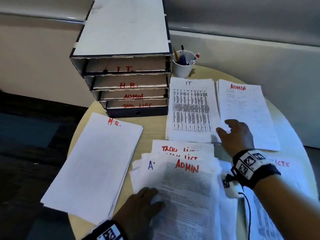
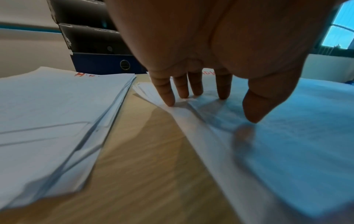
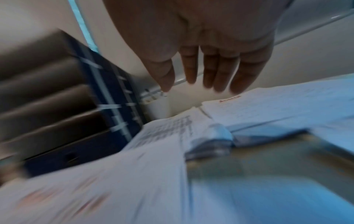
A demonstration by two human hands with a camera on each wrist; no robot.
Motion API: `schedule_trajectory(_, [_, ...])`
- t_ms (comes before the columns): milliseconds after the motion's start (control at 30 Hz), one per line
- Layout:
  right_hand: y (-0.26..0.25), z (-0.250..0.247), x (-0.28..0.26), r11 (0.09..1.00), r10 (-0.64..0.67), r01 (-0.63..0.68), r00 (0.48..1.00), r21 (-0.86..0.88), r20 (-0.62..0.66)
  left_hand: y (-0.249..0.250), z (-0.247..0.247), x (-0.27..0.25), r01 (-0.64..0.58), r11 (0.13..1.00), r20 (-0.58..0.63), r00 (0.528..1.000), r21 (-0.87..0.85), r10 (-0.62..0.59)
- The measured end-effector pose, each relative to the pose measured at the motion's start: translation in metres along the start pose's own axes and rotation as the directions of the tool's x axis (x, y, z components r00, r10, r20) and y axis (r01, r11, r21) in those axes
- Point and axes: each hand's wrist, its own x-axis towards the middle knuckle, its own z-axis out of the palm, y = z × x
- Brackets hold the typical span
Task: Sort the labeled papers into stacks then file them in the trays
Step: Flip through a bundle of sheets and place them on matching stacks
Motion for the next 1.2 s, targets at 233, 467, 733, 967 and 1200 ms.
schedule_trajectory(233, [0.056,0.03,-0.165,0.914,-0.139,0.277,0.9,-0.297,0.412,0.012,-0.029,0.03,0.173,0.984,-0.223,0.959,-0.04,-0.178])
schedule_trajectory(467, [0.066,0.044,-0.184,0.895,-0.175,0.323,0.888,-0.306,0.425,0.008,-0.069,0.093,0.332,0.937,-0.177,0.934,0.105,-0.311])
schedule_trajectory(733, [0.071,0.041,-0.186,0.908,-0.22,0.34,0.885,-0.245,0.411,0.004,-0.058,0.081,0.23,0.969,-0.418,0.875,-0.086,-0.245])
schedule_trajectory(967, [0.081,0.031,-0.173,0.951,-0.022,0.007,0.999,0.308,0.045,0.004,-0.067,0.039,-0.064,0.747,-0.365,0.898,-0.662,-0.246])
schedule_trajectory(1200, [0.114,0.019,-0.187,0.681,-0.204,-0.152,0.9,0.716,0.385,-0.006,-0.066,0.038,0.075,0.775,-0.241,0.928,-0.628,-0.285])
